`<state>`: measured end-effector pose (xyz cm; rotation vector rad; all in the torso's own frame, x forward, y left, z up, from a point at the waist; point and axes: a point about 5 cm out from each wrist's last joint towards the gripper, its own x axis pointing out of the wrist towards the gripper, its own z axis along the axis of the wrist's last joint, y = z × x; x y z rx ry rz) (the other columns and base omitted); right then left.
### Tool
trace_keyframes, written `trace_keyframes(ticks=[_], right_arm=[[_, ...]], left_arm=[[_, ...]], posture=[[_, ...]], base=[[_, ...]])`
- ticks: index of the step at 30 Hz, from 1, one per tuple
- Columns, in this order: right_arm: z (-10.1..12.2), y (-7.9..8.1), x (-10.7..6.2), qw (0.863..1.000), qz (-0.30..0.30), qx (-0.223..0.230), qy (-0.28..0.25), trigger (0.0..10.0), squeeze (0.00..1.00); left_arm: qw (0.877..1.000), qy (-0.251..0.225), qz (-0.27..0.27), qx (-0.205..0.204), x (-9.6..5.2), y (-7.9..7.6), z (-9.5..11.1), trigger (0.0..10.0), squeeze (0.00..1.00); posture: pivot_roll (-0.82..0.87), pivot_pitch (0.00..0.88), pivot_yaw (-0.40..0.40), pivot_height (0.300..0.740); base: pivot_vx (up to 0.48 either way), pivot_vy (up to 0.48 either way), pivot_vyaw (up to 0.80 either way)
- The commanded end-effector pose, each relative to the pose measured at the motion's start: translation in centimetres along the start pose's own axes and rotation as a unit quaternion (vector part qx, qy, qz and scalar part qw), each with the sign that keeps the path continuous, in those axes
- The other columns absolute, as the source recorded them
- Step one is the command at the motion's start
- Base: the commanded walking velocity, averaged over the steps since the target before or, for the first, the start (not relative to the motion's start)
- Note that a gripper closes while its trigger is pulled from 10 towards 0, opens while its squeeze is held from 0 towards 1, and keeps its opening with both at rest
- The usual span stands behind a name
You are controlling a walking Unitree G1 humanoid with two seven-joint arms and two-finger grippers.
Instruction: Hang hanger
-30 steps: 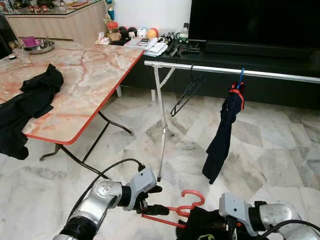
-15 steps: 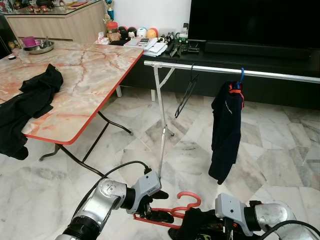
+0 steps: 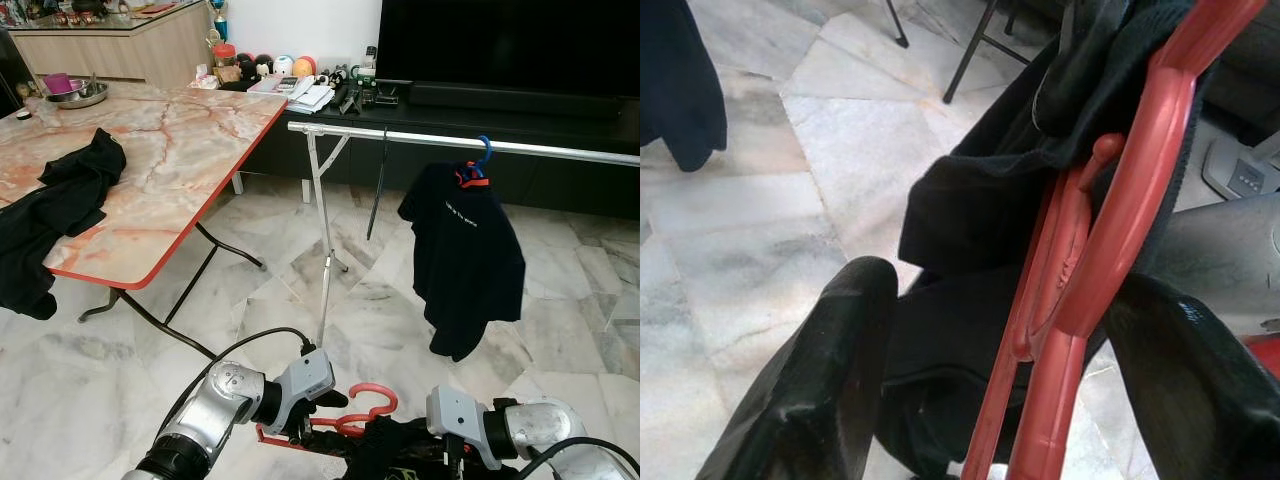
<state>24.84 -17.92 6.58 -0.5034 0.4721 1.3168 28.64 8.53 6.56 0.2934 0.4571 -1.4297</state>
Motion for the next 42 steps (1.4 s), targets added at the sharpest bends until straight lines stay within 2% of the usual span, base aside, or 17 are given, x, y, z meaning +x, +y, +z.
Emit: trace_keyframes(ticks=[1,2,3,4,5,24,42], right_arm=[[1.2,-0.4,0.1,0.999,-0.002,-0.019,-0.028,10.0,0.0],[1.2,-0.4,0.1,0.999,-0.002,-0.019,-0.029,10.0,0.0],[1.3,-0.4,0.1,0.999,-0.002,-0.02,-0.03,10.0,0.0],[1.3,-0.4,0.1,0.999,-0.002,-0.019,-0.031,10.0,0.0],[1.3,-0.4,0.1,0.999,-0.002,-0.019,-0.032,10.0,0.0],[1.6,-0.7,0.3,0.999,-0.012,-0.012,-0.046,10.0,0.0],[1.9,-1.4,0.2,0.996,-0.045,-0.008,-0.07,10.0,0.0]], left_arm=[[1.0,0.006,-0.015,0.003,0.4,-0.4,0.1,10.0,0.0],[1.0,0.006,-0.015,0.003,0.5,-0.4,0.1,10.0,0.0],[1.0,0.007,-0.015,0.003,0.5,-0.4,0.0,4.4,0.0],[1.0,0.007,-0.014,0.002,0.5,-0.4,0.0,2.5,0.0],[1.0,0.006,-0.013,0.002,0.6,-0.4,0.0,0.0,0.0],[1.0,-0.002,-0.009,-0.002,0.8,-0.4,0.3,0.0,0.0],[1.0,-0.005,-0.009,0.001,0.7,-0.3,0.4,0.0,0.0]], posture=[[-0.01,0.051,0.028,0.74],[-0.01,0.051,0.028,0.74],[-0.01,0.05,0.028,0.74],[-0.01,0.05,0.028,0.74],[-0.01,0.05,0.028,0.74],[-0.01,0.051,0.027,0.74],[-0.01,0.05,0.03,0.74]], base=[[0.0,0.0,0.0],[0.0,0.0,0.0],[0.0,0.0,0.0],[0.0,0.0,0.0],[0.0,0.0,0.0],[0.0,0.0,0.0],[0.0,0.0,0.0]])
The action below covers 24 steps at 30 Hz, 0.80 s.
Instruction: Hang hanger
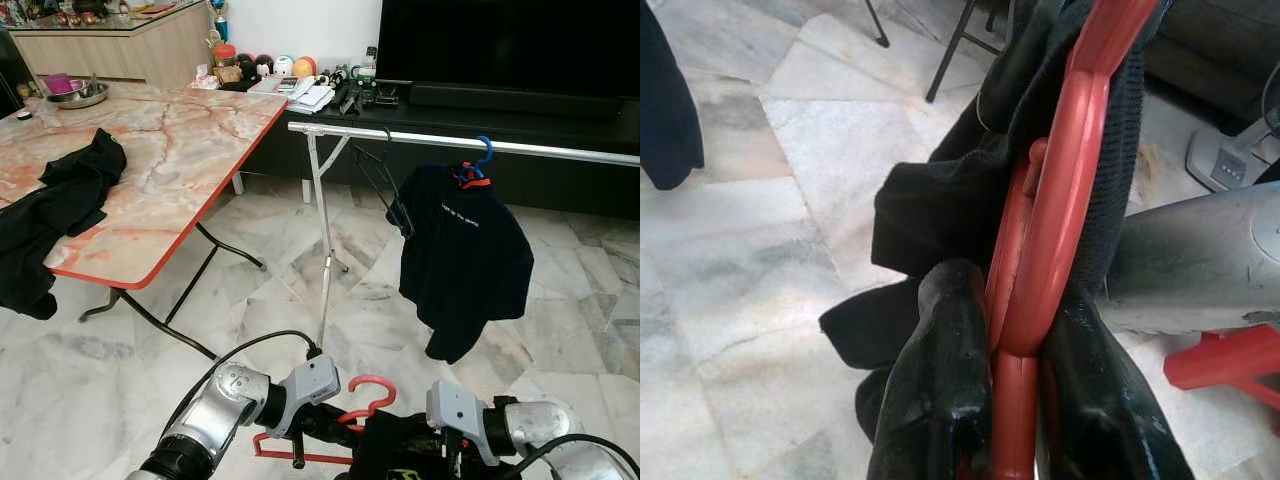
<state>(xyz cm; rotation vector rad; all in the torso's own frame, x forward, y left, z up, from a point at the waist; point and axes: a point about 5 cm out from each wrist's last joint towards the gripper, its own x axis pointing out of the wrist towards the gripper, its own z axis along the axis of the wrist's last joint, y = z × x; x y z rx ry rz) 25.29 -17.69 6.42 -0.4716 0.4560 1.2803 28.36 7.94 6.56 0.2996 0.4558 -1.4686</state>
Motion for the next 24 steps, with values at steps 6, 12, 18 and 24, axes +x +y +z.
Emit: trace_keyframes(ticks=[6,12,18,24], right_arm=[[2.0,-1.1,0.0,0.997,-0.032,-0.01,-0.069,10.0,1.0],[3.0,-1.5,-0.2,0.991,-0.052,0.006,-0.127,10.0,0.76],[2.9,-1.2,-0.3,0.989,-0.042,0.019,-0.138,10.0,0.0],[2.8,-0.9,-0.3,0.987,-0.037,0.033,-0.15,10.0,0.0]], left_arm=[[1.0,-0.005,0.01,-0.005,0.1,0.1,0.2,0.0,0.0],[1.0,-0.005,0.009,-0.005,0.1,0.1,0.1,0.0,0.0],[1.0,-0.004,0.007,-0.006,0.2,0.0,0.0,0.0,0.0],[1.0,-0.004,0.006,-0.006,0.2,-0.1,0.0,0.0,0.0]], posture=[[-0.01,0.049,0.03,0.74],[-0.01,0.048,0.029,0.74],[-0.01,0.049,0.028,0.74],[-0.01,0.05,0.028,0.74]], base=[[0.0,0.0,0.0],[0.0,0.0,0.0],[0.0,0.0,0.0],[0.0,0.0,0.0]])
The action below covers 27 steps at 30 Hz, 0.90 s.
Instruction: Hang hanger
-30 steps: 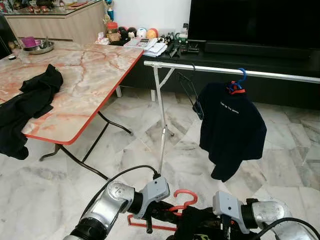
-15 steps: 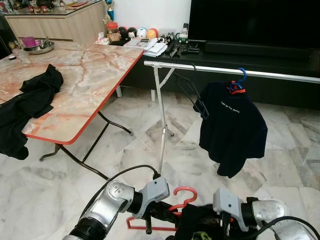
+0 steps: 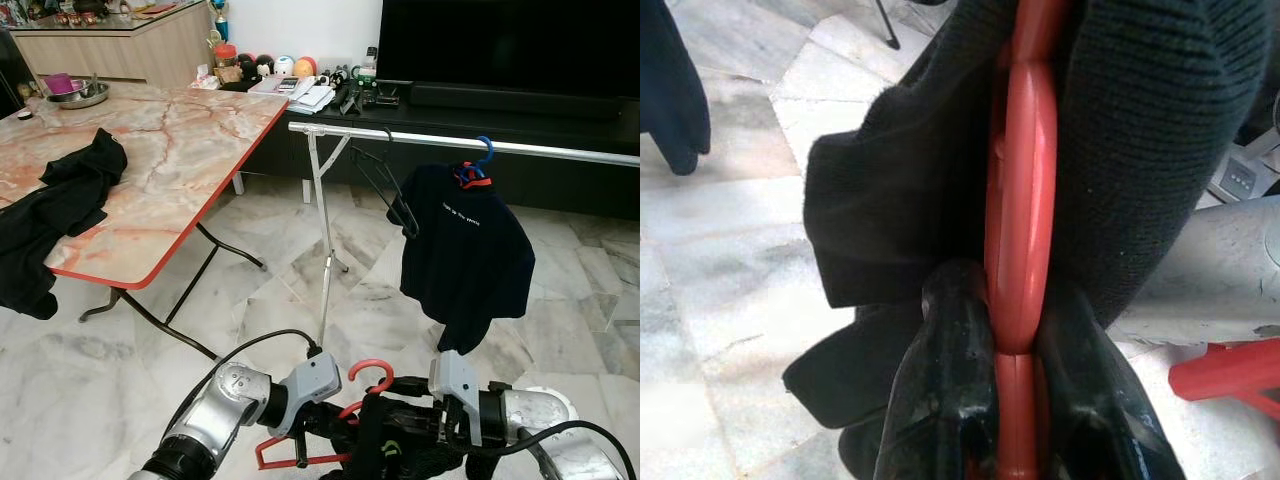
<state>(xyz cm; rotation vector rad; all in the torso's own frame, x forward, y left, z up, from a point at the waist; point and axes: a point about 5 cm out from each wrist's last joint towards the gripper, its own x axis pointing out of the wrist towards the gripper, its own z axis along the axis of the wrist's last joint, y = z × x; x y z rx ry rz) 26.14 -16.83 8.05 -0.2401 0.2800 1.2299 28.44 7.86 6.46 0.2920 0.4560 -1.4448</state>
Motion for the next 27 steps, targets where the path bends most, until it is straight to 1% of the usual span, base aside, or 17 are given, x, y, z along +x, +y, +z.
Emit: trace_keyframes(ticks=[1,7,8,9,10,11,17,27], right_arm=[[0.86,-0.06,0.04,1.0,-0.003,-0.009,-0.026,10.0,0.0],[1.29,-0.21,-0.01,0.998,-0.01,0.007,-0.055,10.0,0.0],[1.37,-0.34,-0.12,0.998,-0.014,0.011,-0.06,9.3,0.0],[1.37,-0.42,-0.19,0.998,-0.017,0.013,-0.061,3.5,0.0],[1.36,-0.47,-0.24,0.998,-0.018,0.014,-0.062,3.5,0.0],[1.22,-0.47,-0.32,0.998,-0.019,0.016,-0.06,0.0,0.0],[0.99,-0.22,-0.23,0.998,-0.016,0.022,-0.06,0.0,0.0],[0.97,-0.35,-0.51,0.997,-0.026,0.028,-0.067,0.0,0.0]], left_arm=[[1.0,-0.002,-0.005,-0.001,0.09,-0.17,0.06,0.0,0.0],[1.0,-0.002,-0.003,-0.002,0.12,-0.17,0.06,0.0,0.0],[1.0,-0.003,-0.002,-0.002,0.12,-0.17,0.06,0.0,0.0],[1.0,-0.003,-0.002,-0.003,0.13,-0.18,0.05,0.0,0.0],[1.0,-0.003,-0.002,-0.003,0.13,-0.18,0.05,0.0,0.0],[1.0,-0.003,-0.002,-0.003,0.16,-0.2,0.02,0.0,0.0],[1.0,-0.002,-0.002,-0.003,0.16,-0.22,0.0,0.0,0.0],[1.0,0.004,-0.002,-0.005,0.07,-0.29,-0.32,0.0,0.0]], posture=[[0.0,0.05,0.027,0.74],[-0.01,0.05,0.028,0.74],[-0.01,0.051,0.028,0.74],[-0.01,0.051,0.028,0.74],[-0.01,0.051,0.028,0.74],[-0.01,0.052,0.028,0.74],[-0.01,0.052,0.029,0.74],[-0.01,0.053,0.028,0.74]], base=[[0.0,0.0,0.0],[0.0,0.0,0.0],[0.0,0.0,0.0],[0.0,0.0,0.0],[0.0,0.0,0.0],[0.0,0.0,0.0],[0.0,0.0,0.0],[0.0,0.0,0.0]])
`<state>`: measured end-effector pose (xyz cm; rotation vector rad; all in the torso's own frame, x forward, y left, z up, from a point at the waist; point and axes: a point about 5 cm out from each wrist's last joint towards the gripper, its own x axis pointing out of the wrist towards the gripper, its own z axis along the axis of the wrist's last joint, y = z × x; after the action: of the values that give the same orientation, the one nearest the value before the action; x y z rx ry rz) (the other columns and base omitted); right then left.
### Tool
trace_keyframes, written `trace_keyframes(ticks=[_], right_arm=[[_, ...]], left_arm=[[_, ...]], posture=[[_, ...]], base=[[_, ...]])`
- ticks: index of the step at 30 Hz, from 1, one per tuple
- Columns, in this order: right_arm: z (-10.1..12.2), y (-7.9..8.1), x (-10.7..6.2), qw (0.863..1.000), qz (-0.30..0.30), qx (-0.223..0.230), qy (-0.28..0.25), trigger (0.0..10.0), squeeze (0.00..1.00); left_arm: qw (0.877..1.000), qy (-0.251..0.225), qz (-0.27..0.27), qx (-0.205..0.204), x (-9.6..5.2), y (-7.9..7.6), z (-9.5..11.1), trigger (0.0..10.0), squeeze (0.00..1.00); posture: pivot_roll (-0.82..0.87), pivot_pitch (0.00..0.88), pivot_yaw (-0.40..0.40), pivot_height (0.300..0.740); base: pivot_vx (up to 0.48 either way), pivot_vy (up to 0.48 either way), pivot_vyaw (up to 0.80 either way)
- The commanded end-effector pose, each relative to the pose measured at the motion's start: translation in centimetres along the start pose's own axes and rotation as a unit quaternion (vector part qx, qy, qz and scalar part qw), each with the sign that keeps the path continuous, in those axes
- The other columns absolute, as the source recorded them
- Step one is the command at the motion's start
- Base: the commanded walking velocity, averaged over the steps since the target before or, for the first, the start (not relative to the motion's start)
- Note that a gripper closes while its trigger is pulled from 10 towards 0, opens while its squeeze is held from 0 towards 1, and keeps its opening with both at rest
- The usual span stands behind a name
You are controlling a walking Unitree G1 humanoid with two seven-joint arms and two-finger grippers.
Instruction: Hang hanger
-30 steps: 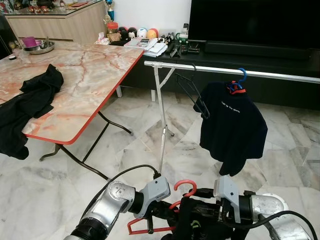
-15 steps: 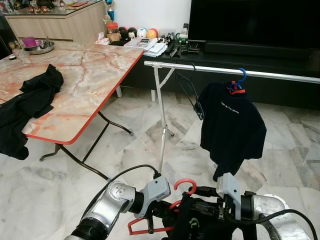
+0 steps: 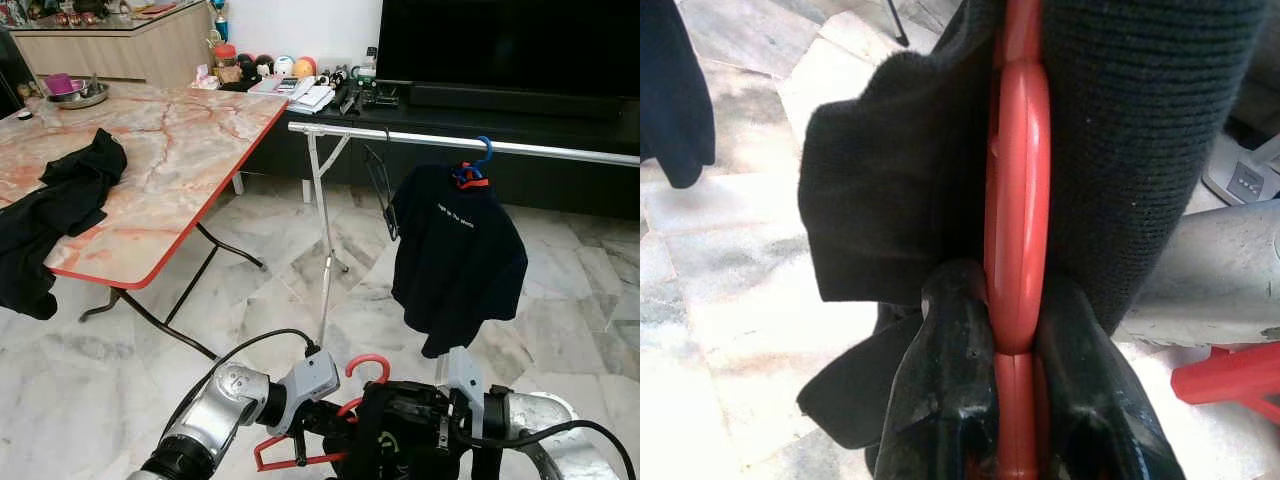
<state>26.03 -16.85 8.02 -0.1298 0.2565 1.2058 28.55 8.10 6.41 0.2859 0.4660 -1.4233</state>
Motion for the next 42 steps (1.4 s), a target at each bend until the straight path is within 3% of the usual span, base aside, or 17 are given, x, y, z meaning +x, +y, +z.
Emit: trace_keyframes(ticks=[1,10,23,37,39,42], right_arm=[[1.1,-0.4,-0.4,0.999,-0.017,-0.009,-0.029,0.0,0.0],[1.1,-0.4,-0.8,0.999,-0.027,0.0,-0.038,0.0,0.0],[-0.5,-0.1,-3.8,0.997,-0.07,0.016,-0.005,0.0,0.0],[-3.7,2.1,-5.6,0.994,-0.086,0.041,0.058,0.0,0.0],[-4.3,2.1,-6.0,0.991,-0.103,0.038,0.072,0.0,0.0],[-4.5,1.8,-6.2,0.989,-0.119,0.036,0.076,0.0,0.0]], left_arm=[[1.0,0.003,-0.011,0.002,0.2,-0.4,-0.2,0.0,0.0],[1.0,0.006,-0.01,0.0,0.0,-0.6,-0.6,0.0,0.0],[0.998,0.041,0.022,-0.04,-2.5,-0.9,-3.9,0.0,0.0],[0.984,0.056,0.107,-0.13,-8.5,-1.9,-8.8,0.0,0.0],[0.984,0.082,0.078,-0.139,-10.5,-3.1,-9.8,0.0,0.0],[0.985,0.107,0.054,-0.127,-11.2,-3.8,-10.1,0.0,0.0]], posture=[[-0.01,0.053,0.028,0.74],[-0.01,0.053,0.028,0.74],[-0.01,0.062,0.03,0.74],[0.0,0.033,0.037,0.74],[0.01,0.004,0.042,0.74],[0.02,0.0,0.04,0.74]], base=[[0.0,0.0,0.0],[0.0,0.0,0.0],[0.0,0.0,0.0],[0.0,0.0,0.0],[0.0,0.0,0.0],[0.0,0.0,0.0]])
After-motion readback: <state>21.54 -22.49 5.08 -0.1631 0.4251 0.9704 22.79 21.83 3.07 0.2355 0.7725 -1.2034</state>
